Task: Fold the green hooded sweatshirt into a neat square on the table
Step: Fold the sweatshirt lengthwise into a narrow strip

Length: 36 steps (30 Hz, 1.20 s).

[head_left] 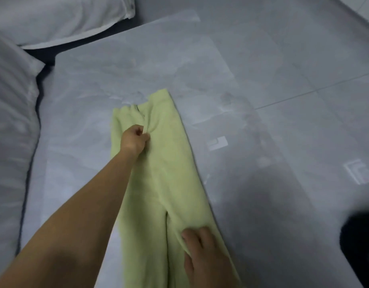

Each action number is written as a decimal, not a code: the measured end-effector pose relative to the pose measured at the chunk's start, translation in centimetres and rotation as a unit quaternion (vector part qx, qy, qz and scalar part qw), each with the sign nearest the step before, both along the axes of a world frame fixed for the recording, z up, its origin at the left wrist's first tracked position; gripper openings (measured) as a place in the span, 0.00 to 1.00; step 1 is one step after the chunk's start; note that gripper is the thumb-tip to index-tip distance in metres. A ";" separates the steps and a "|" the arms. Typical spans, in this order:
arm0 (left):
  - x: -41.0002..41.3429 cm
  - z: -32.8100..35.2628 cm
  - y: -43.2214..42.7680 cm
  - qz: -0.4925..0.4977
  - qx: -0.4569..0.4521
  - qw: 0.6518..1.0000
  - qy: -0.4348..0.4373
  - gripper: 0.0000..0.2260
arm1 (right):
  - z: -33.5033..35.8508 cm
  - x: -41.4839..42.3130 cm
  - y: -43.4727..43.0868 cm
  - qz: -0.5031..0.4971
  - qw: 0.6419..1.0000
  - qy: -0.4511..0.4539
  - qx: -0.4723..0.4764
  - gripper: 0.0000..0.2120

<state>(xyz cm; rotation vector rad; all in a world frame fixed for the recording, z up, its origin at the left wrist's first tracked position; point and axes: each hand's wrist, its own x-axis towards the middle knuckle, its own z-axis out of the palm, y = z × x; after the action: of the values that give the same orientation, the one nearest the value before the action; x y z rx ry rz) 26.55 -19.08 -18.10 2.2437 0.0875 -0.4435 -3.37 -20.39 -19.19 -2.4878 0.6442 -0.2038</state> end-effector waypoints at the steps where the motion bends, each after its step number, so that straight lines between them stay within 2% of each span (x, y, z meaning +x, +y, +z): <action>1: 0.0 -0.3 0.4 -0.006 -0.005 1.000 0.017 0.03 | -0.9 -0.2 0.3 -0.009 1.000 0.016 -0.003 0.17; 3: 0.5 -0.5 0.5 -0.007 -0.024 0.999 0.036 0.07 | -1.8 -0.6 0.7 -0.010 1.000 0.011 0.008 0.20; 6: 1.3 -0.1 -0.3 -0.042 -0.031 0.999 -0.005 0.10 | -1.2 -0.6 0.4 -0.014 1.000 -0.009 0.006 0.19; 8: 1.3 -0.1 -0.7 -0.077 0.007 0.996 -0.043 0.13 | -1.5 -0.9 0.4 0.013 0.999 -0.039 -0.015 0.12; 10: 0.7 -0.1 -0.9 -0.100 0.027 0.993 -0.059 0.18 | -1.9 -1.0 0.0 0.046 0.994 -0.094 -0.019 0.14; 11: 0.5 -0.2 -0.9 -0.090 0.006 0.995 -0.048 0.20 | -2.1 -0.9 -0.5 0.061 0.990 -0.122 -0.020 0.15; 13: 0.3 -0.2 -0.8 -0.059 -0.093 0.994 0.004 0.23 | -2.1 0.0 -1.4 0.099 0.981 -0.160 -0.034 0.15; 14: 0.3 -0.3 -0.9 -0.052 -0.128 0.990 0.024 0.23 | -2.2 0.5 -1.8 0.122 0.979 -0.157 -0.046 0.15; 15: 0.4 -0.3 -1.0 -0.055 -0.126 0.990 0.021 0.23 | -2.5 1.1 -2.1 0.140 0.979 -0.139 -0.059 0.16; 17: 0.7 -0.3 -1.0 -0.066 -0.008 0.995 -0.080 0.24 | -3.0 1.7 -2.3 0.164 0.979 -0.081 -0.090 0.19; 19: 0.0 -0.4 -0.7 -0.104 0.104 0.965 -0.218 0.26 | -3.7 1.7 -2.1 0.178 0.976 -0.043 -0.115 0.21; 21: -2.2 -1.1 -0.4 -0.204 0.133 0.927 -0.286 0.27 | -3.8 1.6 -2.0 0.179 0.976 -0.033 -0.123 0.22; 24: -5.6 -3.2 -0.3 -0.348 0.225 0.877 -0.242 0.35 | -3.7 1.6 -2.0 0.173 0.977 -0.032 -0.123 0.22; 26: -5.7 -4.3 -0.6 -0.354 0.283 0.862 -0.224 0.36 | -3.8 1.6 -1.9 0.172 0.977 -0.032 -0.126 0.23; 29: -5.1 -4.5 -1.1 -0.354 0.306 0.856 -0.222 0.30 | -3.8 1.5 -1.9 0.161 0.979 -0.042 -0.118 0.23; 31: -5.1 -4.3 -1.1 -0.346 0.289 0.864 -0.222 0.29 | -3.7 1.4 -1.8 0.150 0.981 -0.036 -0.117 0.22; 36: -4.9 -4.5 -1.2 -0.333 0.311 0.865 -0.212 0.28 | -3.8 1.7 -1.7 0.150 0.973 0.005 -0.172 0.22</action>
<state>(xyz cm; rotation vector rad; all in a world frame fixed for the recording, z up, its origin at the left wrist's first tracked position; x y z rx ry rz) 21.60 -20.29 -22.62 2.9289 -0.9245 -0.2786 -1.70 -22.06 -22.98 -2.8814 0.2410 -0.2013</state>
